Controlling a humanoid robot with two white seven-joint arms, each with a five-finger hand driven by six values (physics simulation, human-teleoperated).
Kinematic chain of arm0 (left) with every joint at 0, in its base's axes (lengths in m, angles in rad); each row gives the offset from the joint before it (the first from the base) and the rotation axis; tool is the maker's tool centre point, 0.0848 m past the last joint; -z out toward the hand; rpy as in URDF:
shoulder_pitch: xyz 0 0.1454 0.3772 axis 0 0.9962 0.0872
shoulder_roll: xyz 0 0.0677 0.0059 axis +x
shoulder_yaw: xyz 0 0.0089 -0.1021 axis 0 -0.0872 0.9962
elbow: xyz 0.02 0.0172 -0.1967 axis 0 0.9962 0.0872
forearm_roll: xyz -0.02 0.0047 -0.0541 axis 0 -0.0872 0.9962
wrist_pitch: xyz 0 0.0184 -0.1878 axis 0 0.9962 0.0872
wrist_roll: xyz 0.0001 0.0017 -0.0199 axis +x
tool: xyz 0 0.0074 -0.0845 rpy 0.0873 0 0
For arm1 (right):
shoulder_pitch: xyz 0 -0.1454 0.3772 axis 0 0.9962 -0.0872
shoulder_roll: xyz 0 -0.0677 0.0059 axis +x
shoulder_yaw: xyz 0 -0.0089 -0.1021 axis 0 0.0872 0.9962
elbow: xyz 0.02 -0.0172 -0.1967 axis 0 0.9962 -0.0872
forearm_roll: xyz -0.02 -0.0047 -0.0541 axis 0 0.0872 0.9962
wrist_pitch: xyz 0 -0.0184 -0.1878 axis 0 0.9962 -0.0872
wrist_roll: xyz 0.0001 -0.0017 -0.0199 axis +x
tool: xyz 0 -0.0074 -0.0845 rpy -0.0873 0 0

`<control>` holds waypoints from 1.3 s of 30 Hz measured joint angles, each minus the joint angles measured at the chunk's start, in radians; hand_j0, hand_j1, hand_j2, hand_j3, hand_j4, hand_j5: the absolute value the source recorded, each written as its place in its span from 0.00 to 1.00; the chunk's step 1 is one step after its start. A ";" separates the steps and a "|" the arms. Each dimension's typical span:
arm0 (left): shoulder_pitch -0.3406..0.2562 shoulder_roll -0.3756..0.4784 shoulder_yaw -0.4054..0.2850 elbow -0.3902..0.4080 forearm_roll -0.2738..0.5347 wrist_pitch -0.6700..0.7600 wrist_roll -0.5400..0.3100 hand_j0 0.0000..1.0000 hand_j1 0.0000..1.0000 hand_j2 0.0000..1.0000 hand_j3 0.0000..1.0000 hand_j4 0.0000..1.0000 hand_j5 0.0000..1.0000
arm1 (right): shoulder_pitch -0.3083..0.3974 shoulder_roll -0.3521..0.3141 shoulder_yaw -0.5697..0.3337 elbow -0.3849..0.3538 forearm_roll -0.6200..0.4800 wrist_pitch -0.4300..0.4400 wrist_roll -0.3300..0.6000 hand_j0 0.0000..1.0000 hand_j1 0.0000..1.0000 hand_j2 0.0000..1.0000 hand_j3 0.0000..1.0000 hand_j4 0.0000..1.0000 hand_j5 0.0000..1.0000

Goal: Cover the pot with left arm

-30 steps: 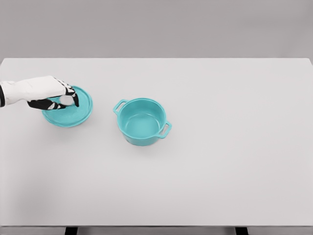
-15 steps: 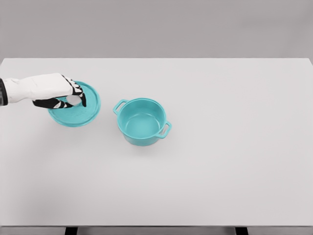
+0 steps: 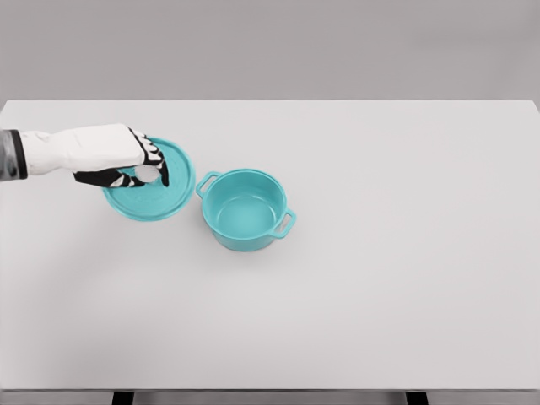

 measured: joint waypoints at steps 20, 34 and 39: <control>-0.034 -0.063 -0.050 -0.033 0.018 0.000 -0.001 0.56 0.56 0.56 0.56 0.56 0.56 | 0.000 0.000 0.000 0.000 0.000 0.000 0.000 1.00 1.00 1.00 1.00 1.00 1.00; -0.057 -0.154 -0.092 0.002 0.020 0.000 -0.009 0.56 0.56 0.56 0.56 0.56 0.56 | 0.000 0.000 0.000 0.000 0.000 0.000 0.000 1.00 1.00 1.00 1.00 1.00 1.00; -0.064 -0.191 -0.096 0.035 0.017 0.000 -0.011 0.56 0.56 0.56 0.56 0.56 0.56 | 0.000 0.000 0.000 0.000 0.000 0.000 0.000 1.00 1.00 1.00 1.00 1.00 1.00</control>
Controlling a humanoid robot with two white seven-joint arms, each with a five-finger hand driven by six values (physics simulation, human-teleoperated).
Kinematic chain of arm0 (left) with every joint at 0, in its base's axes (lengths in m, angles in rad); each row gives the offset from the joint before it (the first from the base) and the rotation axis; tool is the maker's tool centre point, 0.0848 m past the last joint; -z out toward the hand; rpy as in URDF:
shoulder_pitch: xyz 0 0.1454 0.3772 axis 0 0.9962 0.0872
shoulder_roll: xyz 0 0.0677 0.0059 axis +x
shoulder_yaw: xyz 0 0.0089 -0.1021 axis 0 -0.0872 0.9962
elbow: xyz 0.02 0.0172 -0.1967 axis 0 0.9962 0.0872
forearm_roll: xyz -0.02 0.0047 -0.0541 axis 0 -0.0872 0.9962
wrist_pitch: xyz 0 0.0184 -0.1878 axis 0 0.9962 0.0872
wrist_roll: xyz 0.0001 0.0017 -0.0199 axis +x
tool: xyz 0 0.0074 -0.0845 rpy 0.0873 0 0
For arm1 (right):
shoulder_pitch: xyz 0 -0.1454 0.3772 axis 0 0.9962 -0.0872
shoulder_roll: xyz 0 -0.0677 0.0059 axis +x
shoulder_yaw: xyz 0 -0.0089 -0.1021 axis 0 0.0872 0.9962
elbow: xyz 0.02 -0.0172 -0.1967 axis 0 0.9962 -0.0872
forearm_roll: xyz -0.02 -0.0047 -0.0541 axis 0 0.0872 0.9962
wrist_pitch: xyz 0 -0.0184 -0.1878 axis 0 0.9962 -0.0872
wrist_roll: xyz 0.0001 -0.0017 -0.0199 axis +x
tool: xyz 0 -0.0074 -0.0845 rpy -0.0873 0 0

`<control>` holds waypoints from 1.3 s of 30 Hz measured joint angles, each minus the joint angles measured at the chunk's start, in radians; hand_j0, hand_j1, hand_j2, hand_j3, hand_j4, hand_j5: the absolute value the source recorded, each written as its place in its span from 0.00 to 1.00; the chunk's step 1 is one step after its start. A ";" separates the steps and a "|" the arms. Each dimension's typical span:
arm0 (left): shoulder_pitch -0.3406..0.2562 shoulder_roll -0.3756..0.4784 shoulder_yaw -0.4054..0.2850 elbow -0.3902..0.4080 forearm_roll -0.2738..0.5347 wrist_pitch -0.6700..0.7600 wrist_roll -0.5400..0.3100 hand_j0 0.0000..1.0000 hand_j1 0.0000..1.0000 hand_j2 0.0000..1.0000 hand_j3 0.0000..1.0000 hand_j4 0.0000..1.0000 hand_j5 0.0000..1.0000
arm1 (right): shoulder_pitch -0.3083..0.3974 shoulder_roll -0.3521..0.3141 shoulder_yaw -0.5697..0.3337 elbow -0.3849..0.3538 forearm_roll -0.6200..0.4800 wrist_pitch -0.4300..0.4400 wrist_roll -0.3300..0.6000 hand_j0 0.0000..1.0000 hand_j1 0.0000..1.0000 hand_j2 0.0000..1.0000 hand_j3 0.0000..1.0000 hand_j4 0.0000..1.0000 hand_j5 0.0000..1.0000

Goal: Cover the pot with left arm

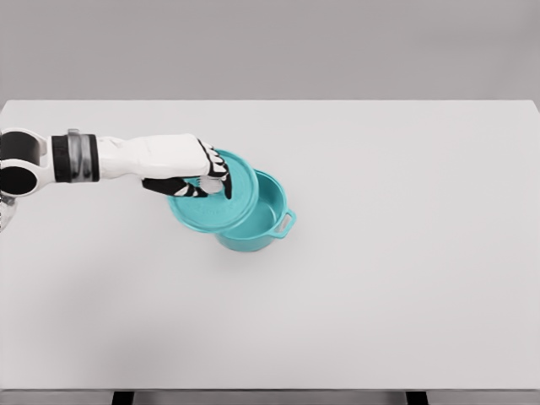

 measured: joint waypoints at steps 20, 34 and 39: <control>-0.015 -0.083 -0.035 0.048 -0.006 0.000 -0.001 0.56 0.56 0.56 0.56 0.56 0.56 | 0.000 0.000 0.000 0.000 0.000 0.000 0.000 1.00 1.00 1.00 1.00 1.00 1.00; -0.020 -0.101 -0.038 0.057 -0.008 0.000 -0.001 0.56 0.56 0.56 0.56 0.56 0.56 | 0.000 0.000 0.000 0.000 0.000 0.000 0.000 1.00 1.00 1.00 1.00 1.00 1.00; -0.020 -0.103 -0.042 0.057 -0.008 0.000 -0.001 0.56 0.56 0.56 0.56 0.56 0.56 | 0.000 0.000 0.000 0.000 0.000 0.000 0.000 1.00 1.00 1.00 1.00 1.00 1.00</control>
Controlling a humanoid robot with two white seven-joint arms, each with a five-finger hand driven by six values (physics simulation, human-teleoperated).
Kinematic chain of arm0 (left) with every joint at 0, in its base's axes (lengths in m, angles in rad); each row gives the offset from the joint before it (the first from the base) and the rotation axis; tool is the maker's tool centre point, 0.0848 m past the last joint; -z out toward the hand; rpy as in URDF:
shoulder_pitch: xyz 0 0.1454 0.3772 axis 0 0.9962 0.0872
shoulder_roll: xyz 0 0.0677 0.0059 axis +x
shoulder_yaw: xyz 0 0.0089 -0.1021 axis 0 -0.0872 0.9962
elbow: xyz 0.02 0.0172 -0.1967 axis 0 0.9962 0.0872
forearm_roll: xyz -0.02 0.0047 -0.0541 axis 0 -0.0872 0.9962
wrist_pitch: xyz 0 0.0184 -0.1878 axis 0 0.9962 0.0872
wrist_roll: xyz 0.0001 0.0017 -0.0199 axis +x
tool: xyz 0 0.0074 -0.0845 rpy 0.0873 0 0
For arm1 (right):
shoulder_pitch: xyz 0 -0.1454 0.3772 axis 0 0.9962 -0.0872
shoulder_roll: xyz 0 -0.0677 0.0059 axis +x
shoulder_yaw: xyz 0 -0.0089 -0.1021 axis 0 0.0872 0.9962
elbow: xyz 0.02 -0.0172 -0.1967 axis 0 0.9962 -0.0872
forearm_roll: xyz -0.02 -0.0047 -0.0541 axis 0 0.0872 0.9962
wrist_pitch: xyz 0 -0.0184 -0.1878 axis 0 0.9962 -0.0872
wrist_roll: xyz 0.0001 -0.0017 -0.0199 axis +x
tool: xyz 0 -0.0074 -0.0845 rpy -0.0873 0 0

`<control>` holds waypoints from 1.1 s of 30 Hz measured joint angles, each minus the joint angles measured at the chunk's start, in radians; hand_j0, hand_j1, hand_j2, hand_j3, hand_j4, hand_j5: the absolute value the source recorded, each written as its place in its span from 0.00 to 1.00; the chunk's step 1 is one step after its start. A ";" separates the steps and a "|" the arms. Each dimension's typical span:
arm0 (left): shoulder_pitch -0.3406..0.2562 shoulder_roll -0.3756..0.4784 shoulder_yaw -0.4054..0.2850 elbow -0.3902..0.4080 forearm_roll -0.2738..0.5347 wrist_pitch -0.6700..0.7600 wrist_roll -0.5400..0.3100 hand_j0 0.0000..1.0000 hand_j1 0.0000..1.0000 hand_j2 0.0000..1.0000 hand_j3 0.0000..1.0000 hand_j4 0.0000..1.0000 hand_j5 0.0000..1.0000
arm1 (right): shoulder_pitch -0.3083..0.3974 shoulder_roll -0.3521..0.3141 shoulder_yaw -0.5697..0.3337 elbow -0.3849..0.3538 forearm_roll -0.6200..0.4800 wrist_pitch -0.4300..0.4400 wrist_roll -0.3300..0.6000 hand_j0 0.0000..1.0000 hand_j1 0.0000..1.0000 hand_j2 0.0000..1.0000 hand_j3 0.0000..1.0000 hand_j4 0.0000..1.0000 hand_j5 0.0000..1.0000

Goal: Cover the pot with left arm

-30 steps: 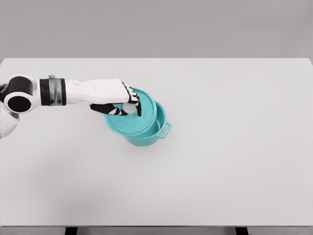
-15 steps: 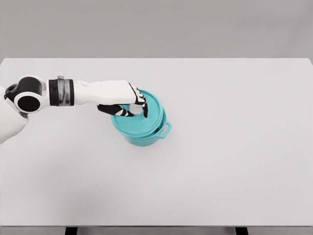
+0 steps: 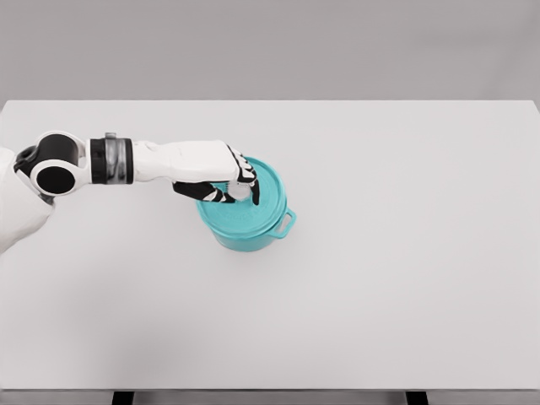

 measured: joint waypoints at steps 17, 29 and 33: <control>-0.003 -0.001 -0.002 -0.001 0.000 0.000 0.003 0.71 0.71 0.71 0.71 0.71 0.71 | 0.000 0.000 0.000 0.000 0.000 0.000 0.000 1.00 1.00 1.00 1.00 1.00 1.00; -0.025 0.142 0.011 -0.082 0.122 0.000 0.009 1.00 1.00 1.00 1.00 1.00 1.00 | 0.000 0.000 0.000 0.000 0.000 0.000 0.000 1.00 1.00 1.00 1.00 1.00 1.00; 0.015 0.292 0.036 -0.137 0.218 0.000 0.008 1.00 1.00 1.00 1.00 1.00 1.00 | 0.000 0.000 0.000 0.000 0.000 0.000 0.000 1.00 1.00 1.00 1.00 1.00 1.00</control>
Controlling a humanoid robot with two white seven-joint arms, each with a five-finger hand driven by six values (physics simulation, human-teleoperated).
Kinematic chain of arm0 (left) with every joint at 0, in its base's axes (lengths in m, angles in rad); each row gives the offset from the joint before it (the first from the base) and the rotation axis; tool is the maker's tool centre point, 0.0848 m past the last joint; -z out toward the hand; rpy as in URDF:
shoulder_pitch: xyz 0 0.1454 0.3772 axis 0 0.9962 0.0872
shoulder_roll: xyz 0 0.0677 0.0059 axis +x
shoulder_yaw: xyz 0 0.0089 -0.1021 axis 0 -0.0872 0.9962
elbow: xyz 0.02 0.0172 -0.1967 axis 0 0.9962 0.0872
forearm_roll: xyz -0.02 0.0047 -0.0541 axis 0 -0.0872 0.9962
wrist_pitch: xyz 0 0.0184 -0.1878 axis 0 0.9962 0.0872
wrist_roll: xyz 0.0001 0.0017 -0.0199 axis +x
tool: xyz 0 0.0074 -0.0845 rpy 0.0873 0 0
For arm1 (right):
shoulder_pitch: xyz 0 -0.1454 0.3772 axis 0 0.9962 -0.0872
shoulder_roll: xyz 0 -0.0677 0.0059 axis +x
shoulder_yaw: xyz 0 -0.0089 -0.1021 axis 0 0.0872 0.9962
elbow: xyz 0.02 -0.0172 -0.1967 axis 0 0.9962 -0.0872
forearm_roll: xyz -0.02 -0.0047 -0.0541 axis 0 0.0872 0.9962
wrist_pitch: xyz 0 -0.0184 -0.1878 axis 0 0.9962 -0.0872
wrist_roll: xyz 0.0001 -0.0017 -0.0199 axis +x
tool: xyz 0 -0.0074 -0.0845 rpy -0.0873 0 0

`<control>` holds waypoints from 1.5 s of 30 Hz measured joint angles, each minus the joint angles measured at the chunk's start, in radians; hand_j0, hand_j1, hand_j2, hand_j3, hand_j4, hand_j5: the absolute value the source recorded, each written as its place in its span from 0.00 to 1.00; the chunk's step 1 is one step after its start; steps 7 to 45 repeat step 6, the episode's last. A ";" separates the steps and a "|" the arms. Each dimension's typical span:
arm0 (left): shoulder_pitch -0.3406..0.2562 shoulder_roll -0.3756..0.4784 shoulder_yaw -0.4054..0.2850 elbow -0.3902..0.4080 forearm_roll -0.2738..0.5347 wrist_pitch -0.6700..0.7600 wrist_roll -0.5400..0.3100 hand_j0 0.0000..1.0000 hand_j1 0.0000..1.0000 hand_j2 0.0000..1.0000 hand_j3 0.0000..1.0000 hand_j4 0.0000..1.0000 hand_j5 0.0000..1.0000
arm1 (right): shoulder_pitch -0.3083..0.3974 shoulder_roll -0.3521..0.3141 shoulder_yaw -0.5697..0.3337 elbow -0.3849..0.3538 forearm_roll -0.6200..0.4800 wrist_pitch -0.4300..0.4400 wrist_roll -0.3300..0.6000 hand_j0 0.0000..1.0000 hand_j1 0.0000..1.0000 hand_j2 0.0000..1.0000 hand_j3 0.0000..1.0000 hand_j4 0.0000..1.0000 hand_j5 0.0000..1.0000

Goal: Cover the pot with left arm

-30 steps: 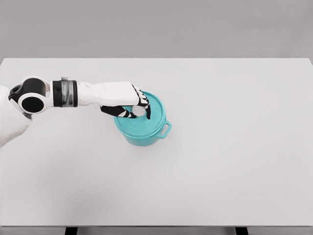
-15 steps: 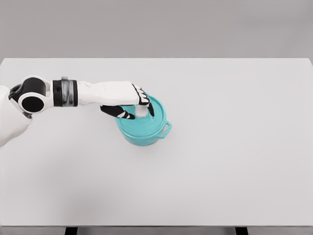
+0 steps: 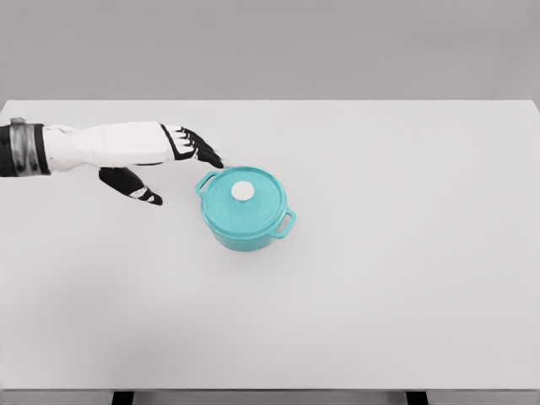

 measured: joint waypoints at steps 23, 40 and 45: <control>0.020 0.117 0.020 -0.004 0.032 0.000 0.001 1.00 1.00 1.00 1.00 1.00 1.00 | 0.000 0.000 0.000 0.000 0.000 0.000 0.000 1.00 1.00 1.00 1.00 1.00 1.00; 0.020 0.117 0.020 -0.004 0.032 0.000 0.001 1.00 1.00 1.00 1.00 1.00 1.00 | 0.000 0.000 0.000 0.000 0.000 0.000 0.000 1.00 1.00 1.00 1.00 1.00 1.00; 0.020 0.117 0.020 -0.004 0.032 0.000 0.001 1.00 1.00 1.00 1.00 1.00 1.00 | 0.000 0.000 0.000 0.000 0.000 0.000 0.000 1.00 1.00 1.00 1.00 1.00 1.00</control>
